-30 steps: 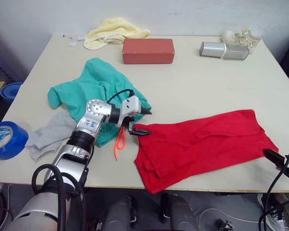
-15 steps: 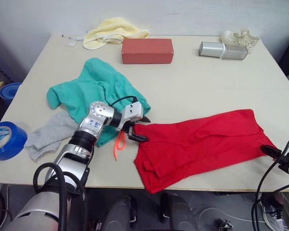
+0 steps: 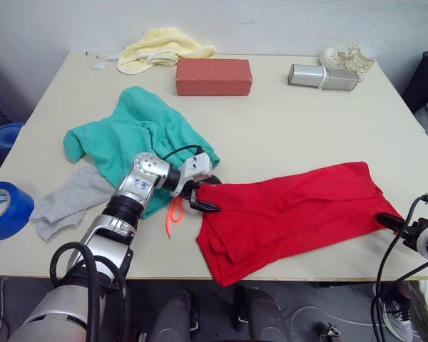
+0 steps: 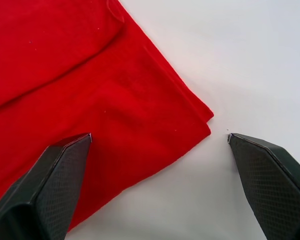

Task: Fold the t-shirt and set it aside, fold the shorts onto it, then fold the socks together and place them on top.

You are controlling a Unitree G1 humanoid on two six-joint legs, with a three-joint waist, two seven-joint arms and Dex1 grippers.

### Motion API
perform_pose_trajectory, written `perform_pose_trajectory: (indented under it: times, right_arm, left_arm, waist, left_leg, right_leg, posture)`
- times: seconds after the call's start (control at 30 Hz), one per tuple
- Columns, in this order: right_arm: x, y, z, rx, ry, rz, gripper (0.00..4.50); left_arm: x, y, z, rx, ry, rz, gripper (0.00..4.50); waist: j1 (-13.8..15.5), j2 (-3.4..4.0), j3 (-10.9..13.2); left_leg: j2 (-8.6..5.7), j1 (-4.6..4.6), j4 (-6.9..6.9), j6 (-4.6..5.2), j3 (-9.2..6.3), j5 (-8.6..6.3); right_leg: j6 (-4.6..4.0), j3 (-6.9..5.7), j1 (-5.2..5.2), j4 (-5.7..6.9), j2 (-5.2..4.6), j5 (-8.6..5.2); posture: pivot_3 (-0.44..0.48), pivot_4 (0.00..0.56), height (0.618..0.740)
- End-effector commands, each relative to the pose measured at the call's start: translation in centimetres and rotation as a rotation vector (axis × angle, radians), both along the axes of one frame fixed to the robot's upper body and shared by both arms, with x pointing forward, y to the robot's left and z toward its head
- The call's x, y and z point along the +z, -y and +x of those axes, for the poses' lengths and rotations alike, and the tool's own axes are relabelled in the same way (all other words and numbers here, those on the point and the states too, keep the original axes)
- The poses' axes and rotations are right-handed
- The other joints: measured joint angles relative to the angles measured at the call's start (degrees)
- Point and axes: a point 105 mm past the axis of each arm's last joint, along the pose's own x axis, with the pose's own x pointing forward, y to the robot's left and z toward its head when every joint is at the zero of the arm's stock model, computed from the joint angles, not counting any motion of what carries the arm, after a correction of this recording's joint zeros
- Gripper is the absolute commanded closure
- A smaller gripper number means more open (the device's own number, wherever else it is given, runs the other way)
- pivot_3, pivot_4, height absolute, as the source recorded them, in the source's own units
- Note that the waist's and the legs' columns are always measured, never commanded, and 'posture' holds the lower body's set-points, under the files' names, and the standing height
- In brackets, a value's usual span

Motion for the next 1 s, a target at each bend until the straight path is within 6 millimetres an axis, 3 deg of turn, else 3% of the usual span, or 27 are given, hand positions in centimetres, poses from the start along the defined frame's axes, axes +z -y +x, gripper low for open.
perform_pose_trajectory:
  times: [0.03, 0.1, 0.2, 0.33, 0.57, 0.67, 0.73, 0.87, 1.0]
  right_arm:
    - [-1.6, -0.5, 0.1, 0.015, -0.049, 0.036, 0.04]
    - [-1.7, -0.6, 0.4, 0.013, -0.049, 0.037, 0.04]
    - [-1.9, -0.7, 0.9, 0.019, -0.048, 0.029, 0.66]
    - [-1.6, -1.2, 1.7, 0.043, -0.026, 0.031, 2.05]
    - [0.1, -1.7, 4.0, 0.126, 0.036, -0.018, 4.49]
    - [1.4, -1.7, 5.3, 0.163, 0.081, -0.056, 4.49]
    - [2.5, -1.5, 6.6, 0.176, 0.13, -0.082, 4.49]
    - [4.0, -1.2, 8.6, 0.184, 0.195, -0.145, 4.49]
    - [5.6, -1.0, 10.5, 0.226, 0.258, -0.376, 4.49]
  left_arm:
    - [0.2, 0.7, -0.3, -0.023, 0.018, 0.003, 0.0]
    - [0.1, 0.8, -0.4, -0.03, 0.016, 0.004, 0.0]
    - [-0.3, 0.9, -0.9, -0.048, 0.002, 0.006, 0.88]
    - [-0.7, 1.0, -1.9, -0.072, -0.016, 0.003, 2.17]
    - [0.9, 0.4, -1.9, 0.014, 0.018, 0.008, 4.49]
    - [2.7, 0.2, -3.7, 0.028, -0.054, -0.044, 4.49]
    - [2.4, -0.5, -5.4, 0.024, -0.09, -0.023, 4.49]
    - [1.0, -1.8, -6.7, 0.129, -0.128, -0.017, 4.49]
    - [0.9, -3.0, -7.4, 0.32, -0.227, -0.125, 4.49]
  waist:
    - [0.0, -0.01, 0.0]
    - [0.0, -0.02, 0.0]
    - [-0.1, -0.02, 0.0]
    - [-0.8, -0.02, 0.0]
    - [-1.6, 0.03, 0.0]
    - [-1.8, 0.13, 0.1]
    - [-1.7, 0.26, 0.1]
    - [-1.4, 0.71, 0.2]
    - [-1.1, 0.68, 0.3]
  left_leg:
    - [0.0, 0.0, 0.0, 0.0, 0.0, 0.0]
    - [0.0, 0.0, 0.0, -0.02, 0.0, -0.01]
    - [0.0, 0.0, 0.0, -0.19, 0.0, -0.11]
    - [0.0, 0.01, -0.02, -0.18, 0.01, -0.09]
    - [0.01, 0.02, -0.04, -0.1, 0.01, -0.04]
    - [0.01, 0.0, -0.04, -0.1, 0.02, -0.03]
    - [0.01, 0.0, -0.06, -0.13, 0.02, -0.02]
    - [0.01, 0.01, -0.07, -0.17, 0.08, 0.0]
    - [0.0, -0.03, -0.05, -0.17, 0.02, 0.07]
  right_leg:
    - [0.01, 0.01, 0.0, -0.01, -0.01, 0.0]
    - [0.02, 0.01, 0.01, -0.03, -0.02, 0.01]
    - [0.02, 0.02, 0.01, -0.05, -0.02, 0.02]
    - [0.02, 0.03, 0.0, -0.06, -0.02, 0.02]
    - [0.01, 0.03, -0.01, -0.03, 0.01, 0.01]
    - [0.01, 0.05, -0.04, -0.01, 0.01, 0.01]
    - [0.0, 0.06, -0.06, -0.01, 0.02, 0.0]
    - [-0.02, 0.08, -0.08, 0.01, 0.05, -0.02]
    - [-0.04, 0.03, -0.08, 0.06, 0.06, -0.03]
  posture:
    - [0.0, 0.15, 0.74]
    - [0.0, 0.15, 0.74]
    - [0.0, 0.15, 0.74]
    - [0.0, 0.15, 0.74]
    - [0.0, 0.15, 0.74]
    - [0.0, 0.15, 0.74]
    - [0.0, 0.15, 0.74]
    - [0.0, 0.15, 0.74]
    - [0.0, 0.15, 0.74]
